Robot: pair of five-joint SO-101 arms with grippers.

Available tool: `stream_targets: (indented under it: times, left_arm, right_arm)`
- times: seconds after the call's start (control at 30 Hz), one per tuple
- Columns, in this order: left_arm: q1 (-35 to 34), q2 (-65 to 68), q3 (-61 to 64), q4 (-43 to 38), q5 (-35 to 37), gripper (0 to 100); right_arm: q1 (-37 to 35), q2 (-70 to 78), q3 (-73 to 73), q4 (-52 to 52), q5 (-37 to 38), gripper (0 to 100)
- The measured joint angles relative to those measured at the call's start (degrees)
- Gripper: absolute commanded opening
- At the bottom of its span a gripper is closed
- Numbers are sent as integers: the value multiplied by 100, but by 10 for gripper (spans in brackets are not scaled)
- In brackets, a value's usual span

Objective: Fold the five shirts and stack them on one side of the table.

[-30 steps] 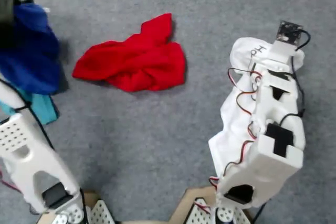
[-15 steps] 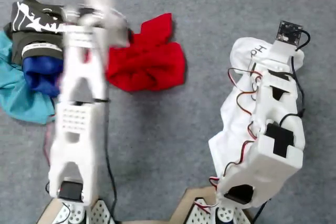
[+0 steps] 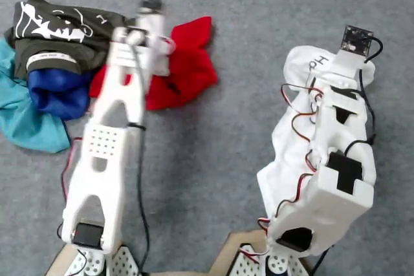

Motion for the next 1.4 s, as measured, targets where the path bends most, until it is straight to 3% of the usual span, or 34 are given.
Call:
stream_targets:
  times: [0.13,0.37,0.5,0.6,0.77,0.9,1.0,1.27,1.4]
  left_arm:
    - [-1073,-123,-1257,343,0,29]
    - [-3235,-949,-1495,281,0,29]
    - [-4141,-1011,-1538,202,97,29]
    - [-4378,-1011,-1538,360,158,57]
    - [-4431,-1556,-1503,993,202,272]
    - [-4949,-2400,-1213,1055,730,274]
    - [-5134,-2989,-774,1073,738,274]
    - [-5222,-5371,1714,1073,352,274]
    - [-5152,-6892,3719,1073,352,274]
  right_arm:
    - [0,0,0,0,0,14]
    - [0,18,0,0,0,14]
    - [0,18,0,0,0,14]
    - [0,18,0,0,0,14]
    - [-132,-149,-431,1064,0,15]
    - [-615,-695,-1090,2576,387,15]
    - [-1301,-1178,-1749,3859,791,15]
    - [-3666,-1407,-3974,5881,870,15]
    - [-4070,-1407,-5064,6048,360,15]
